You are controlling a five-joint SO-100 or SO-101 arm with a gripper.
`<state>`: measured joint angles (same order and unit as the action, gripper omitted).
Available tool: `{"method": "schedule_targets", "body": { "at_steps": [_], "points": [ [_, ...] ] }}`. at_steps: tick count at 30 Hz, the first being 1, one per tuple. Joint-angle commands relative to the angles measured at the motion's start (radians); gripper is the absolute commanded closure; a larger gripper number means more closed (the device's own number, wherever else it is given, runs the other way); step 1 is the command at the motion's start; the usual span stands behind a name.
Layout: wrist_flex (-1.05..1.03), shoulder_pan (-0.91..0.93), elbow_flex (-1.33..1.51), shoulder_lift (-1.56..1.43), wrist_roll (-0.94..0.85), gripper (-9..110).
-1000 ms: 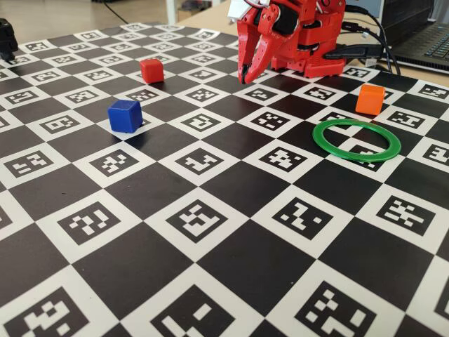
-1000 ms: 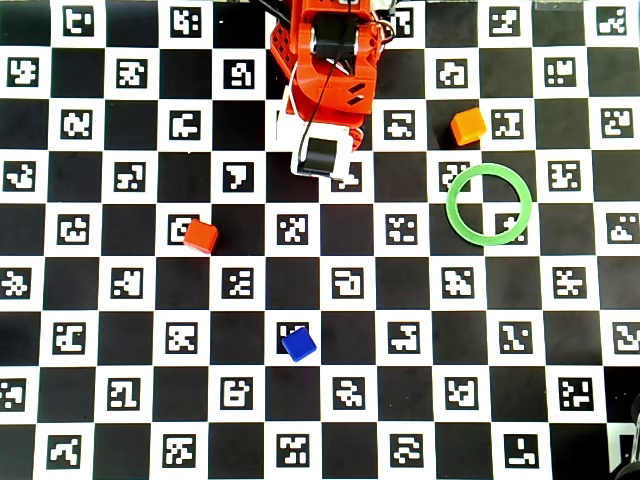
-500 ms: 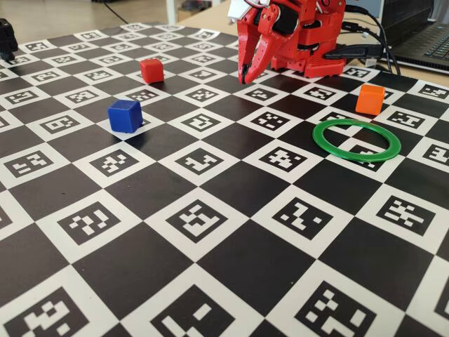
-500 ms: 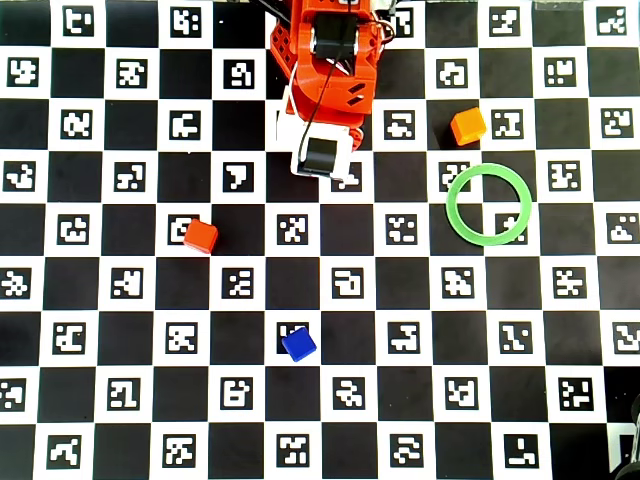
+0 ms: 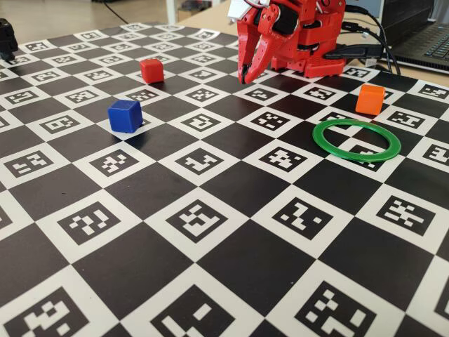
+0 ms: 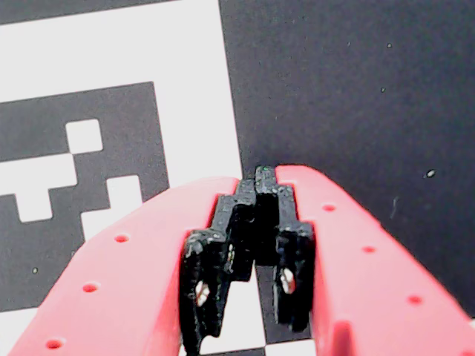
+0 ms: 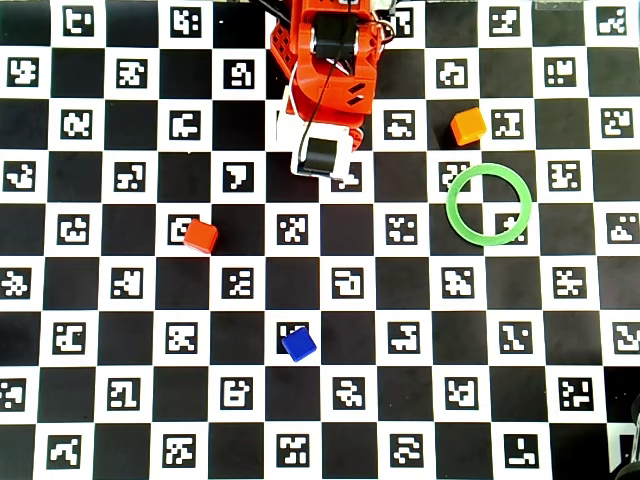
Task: Grab the red cube then put it in the green circle then put the blue cube on top and finally the orange cube on top
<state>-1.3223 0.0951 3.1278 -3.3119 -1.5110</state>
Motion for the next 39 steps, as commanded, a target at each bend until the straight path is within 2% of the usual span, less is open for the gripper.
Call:
{"method": "schedule_targets", "body": {
  "at_steps": [1,18,25,29,34,39],
  "points": [
    [-0.029,0.005,0.061,-0.044,-0.005,106],
    [-0.026,0.006,0.061,-0.044,-0.012,106],
    [0.109,0.003,0.046,0.04,0.015,106],
    [0.137,0.0,-0.061,0.149,0.066,106],
    [0.137,0.005,-0.293,0.362,0.276,106],
    [0.067,-0.005,-0.531,0.522,0.371,106]
  ]
}}
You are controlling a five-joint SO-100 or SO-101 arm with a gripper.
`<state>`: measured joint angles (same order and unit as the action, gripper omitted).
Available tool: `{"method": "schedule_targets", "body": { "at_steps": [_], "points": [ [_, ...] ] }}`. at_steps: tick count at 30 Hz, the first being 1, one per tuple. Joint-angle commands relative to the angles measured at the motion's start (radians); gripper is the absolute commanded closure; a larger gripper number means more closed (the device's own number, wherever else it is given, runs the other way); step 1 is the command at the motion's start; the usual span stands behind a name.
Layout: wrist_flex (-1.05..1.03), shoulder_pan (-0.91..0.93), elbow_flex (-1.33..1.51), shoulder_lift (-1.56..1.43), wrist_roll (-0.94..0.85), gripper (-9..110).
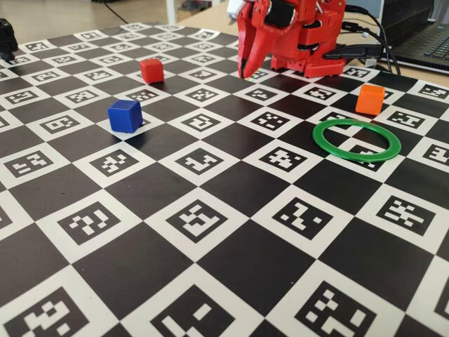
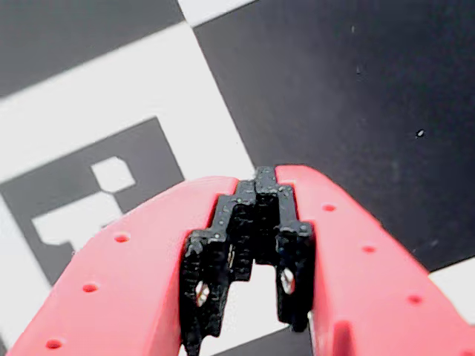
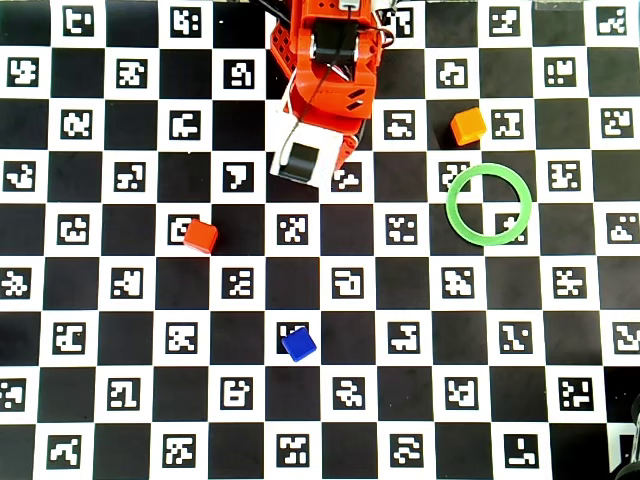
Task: Grab the red cube then put it in the green circle then put the blue cube on top and finally the orange cube on top
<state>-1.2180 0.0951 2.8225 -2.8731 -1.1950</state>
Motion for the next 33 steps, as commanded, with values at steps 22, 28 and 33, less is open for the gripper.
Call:
{"method": "schedule_targets", "body": {
  "at_steps": [22,28,33],
  "points": [
    [-0.368,0.018,-0.974,0.578,0.767,105],
    [-0.38,0.153,-1.048,0.729,0.973,98],
    [-0.385,0.272,-1.086,0.828,1.092,91]
  ]
}}
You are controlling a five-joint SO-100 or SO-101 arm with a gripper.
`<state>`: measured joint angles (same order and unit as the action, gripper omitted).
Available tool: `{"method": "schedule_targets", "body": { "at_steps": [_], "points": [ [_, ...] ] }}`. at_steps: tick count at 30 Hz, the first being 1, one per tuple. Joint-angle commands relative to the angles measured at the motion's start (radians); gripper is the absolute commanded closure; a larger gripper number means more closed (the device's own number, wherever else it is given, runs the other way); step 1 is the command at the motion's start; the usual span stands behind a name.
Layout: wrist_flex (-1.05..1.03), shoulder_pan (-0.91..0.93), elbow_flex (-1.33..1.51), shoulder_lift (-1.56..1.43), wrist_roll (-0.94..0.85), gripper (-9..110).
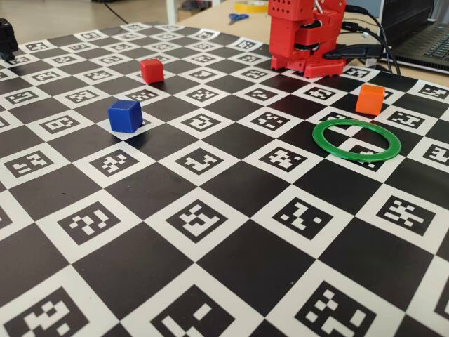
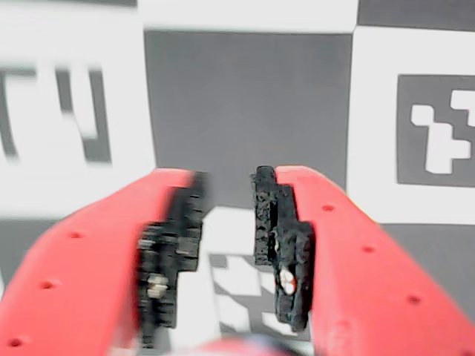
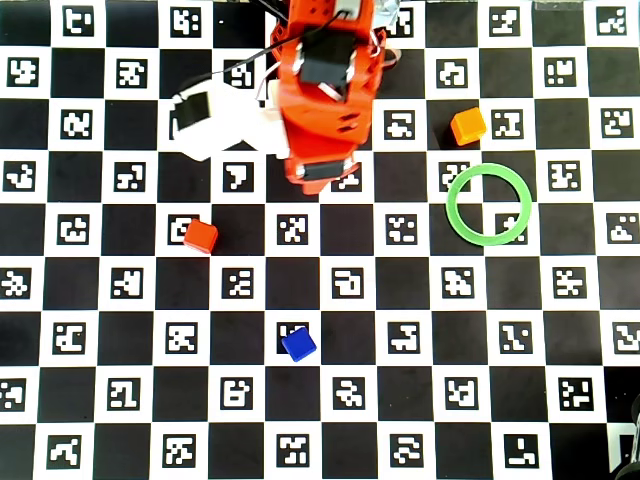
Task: Grab the red cube then put it in the green circle then put the blue cube on top and finally the orange cube on top
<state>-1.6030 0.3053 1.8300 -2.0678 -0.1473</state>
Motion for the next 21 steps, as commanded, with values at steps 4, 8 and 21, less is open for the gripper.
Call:
{"method": "schedule_targets", "body": {
  "at_steps": [4,8,21],
  "points": [
    [0.026,0.104,-0.089,0.071,0.026,87],
    [0.063,0.14,-0.086,0.112,0.025,80],
    [0.209,0.285,-0.055,0.229,-0.026,65]
  ]
}}
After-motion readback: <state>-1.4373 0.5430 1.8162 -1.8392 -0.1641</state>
